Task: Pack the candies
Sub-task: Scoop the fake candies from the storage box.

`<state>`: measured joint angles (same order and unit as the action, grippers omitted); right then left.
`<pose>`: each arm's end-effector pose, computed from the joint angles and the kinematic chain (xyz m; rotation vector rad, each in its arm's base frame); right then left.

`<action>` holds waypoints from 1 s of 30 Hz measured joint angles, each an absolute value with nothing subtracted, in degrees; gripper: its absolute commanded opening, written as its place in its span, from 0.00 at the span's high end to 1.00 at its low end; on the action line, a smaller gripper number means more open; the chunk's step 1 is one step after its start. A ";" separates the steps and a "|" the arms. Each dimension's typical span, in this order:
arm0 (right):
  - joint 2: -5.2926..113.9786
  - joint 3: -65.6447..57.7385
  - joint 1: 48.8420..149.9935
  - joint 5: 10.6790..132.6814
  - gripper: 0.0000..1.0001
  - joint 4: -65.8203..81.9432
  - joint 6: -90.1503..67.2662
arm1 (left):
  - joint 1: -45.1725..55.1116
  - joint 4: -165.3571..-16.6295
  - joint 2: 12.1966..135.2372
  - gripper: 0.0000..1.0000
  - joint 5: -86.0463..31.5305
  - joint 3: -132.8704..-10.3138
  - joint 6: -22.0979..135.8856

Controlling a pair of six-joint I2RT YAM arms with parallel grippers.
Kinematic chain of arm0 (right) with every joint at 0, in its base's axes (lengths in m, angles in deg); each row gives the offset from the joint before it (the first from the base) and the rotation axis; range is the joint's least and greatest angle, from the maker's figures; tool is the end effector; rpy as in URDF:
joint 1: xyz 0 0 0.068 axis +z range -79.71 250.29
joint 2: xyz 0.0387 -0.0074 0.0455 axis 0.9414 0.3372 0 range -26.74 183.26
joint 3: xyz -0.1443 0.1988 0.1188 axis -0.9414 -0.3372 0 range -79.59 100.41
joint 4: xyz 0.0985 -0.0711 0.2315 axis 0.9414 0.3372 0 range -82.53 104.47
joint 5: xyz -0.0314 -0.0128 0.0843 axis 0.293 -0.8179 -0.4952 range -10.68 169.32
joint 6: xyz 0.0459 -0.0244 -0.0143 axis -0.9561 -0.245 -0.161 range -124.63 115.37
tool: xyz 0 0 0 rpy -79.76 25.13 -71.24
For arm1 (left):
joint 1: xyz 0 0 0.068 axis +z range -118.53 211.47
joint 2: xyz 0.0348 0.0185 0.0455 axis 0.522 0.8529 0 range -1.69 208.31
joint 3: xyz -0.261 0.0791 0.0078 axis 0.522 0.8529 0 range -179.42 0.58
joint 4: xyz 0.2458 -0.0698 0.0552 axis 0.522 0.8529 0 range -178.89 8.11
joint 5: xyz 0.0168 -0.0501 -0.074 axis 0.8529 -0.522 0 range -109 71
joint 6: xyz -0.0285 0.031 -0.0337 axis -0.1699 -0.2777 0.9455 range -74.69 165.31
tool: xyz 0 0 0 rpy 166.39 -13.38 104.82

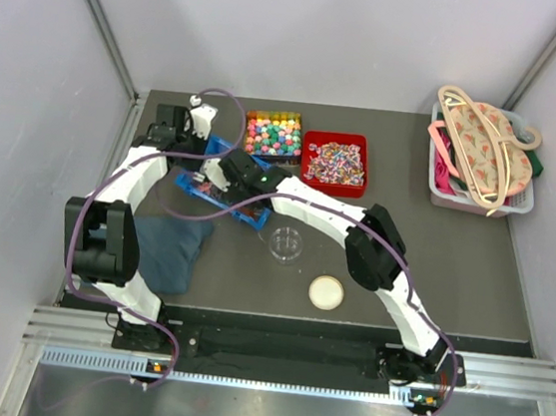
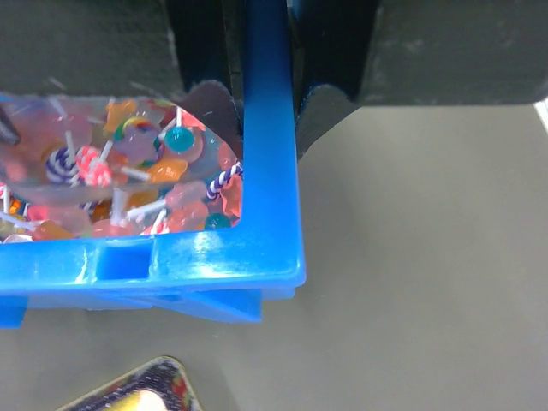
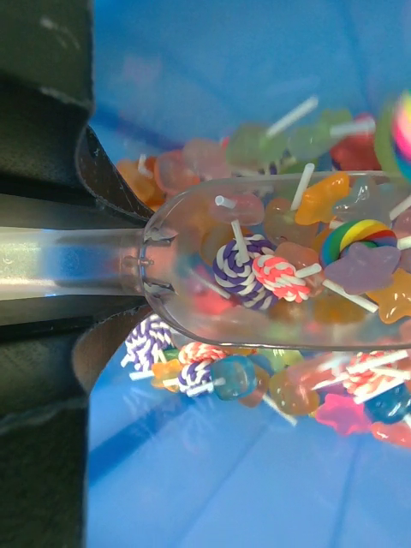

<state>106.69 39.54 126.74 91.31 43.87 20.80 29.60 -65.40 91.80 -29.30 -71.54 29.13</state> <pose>0.2950 0.4315 0.2187 -1.5221 1.8937 -0.0138 0.3630 -0.0183 0.2667 0.4533 2.2951 -0.0880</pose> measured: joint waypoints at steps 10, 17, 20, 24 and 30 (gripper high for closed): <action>97.64 27.83 122.43 87.64 1.00 39.74 17.94 | 28.88 -65.25 91.80 1.00 -31.03 -70.86 29.57; 93.57 24.99 120.99 84.23 1.00 39.15 16.37 | 28.88 -64.90 91.80 1.00 -31.27 -70.67 29.68; 92.59 24.64 120.99 82.33 1.00 39.43 16.21 | 28.88 -64.62 91.80 1.00 -31.27 -70.64 29.65; 90.27 23.30 121.01 79.77 1.00 40.55 16.72 | 28.99 -64.46 91.80 1.00 -31.16 -70.64 29.70; 83.72 17.08 120.99 78.17 1.00 43.02 18.97 | 29.29 -64.42 91.80 1.00 -31.38 -70.64 30.18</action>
